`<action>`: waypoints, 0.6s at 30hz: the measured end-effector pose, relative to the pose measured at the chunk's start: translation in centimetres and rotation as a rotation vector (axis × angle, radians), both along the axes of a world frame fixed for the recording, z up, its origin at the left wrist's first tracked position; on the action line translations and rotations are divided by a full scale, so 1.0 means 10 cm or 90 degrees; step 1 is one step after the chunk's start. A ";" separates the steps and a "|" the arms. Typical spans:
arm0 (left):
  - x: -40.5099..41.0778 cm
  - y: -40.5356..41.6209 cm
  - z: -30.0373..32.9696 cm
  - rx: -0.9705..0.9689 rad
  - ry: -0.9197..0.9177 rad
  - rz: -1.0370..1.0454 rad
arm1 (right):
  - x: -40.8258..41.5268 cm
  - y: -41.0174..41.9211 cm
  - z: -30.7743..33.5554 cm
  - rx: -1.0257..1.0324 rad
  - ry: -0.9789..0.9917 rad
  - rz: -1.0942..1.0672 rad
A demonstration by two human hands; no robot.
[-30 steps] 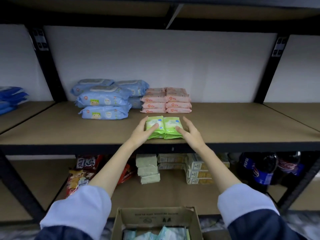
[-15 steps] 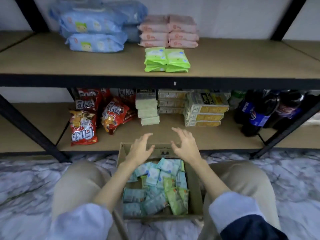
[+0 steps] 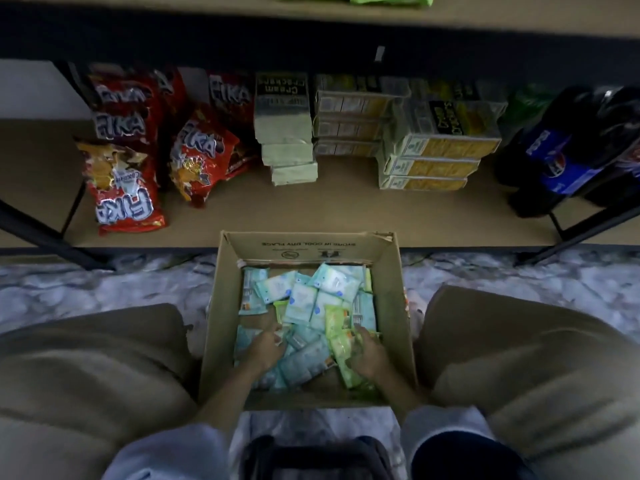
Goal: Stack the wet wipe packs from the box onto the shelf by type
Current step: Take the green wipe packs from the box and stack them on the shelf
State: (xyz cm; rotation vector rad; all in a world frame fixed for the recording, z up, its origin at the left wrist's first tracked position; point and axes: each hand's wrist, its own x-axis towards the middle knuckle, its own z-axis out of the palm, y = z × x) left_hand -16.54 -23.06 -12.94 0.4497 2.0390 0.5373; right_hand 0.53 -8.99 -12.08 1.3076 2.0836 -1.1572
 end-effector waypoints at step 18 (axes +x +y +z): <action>-0.03 0.45 -0.51 0.131 -0.002 0.076 | -0.19 0.19 -0.24 0.128 0.035 -0.063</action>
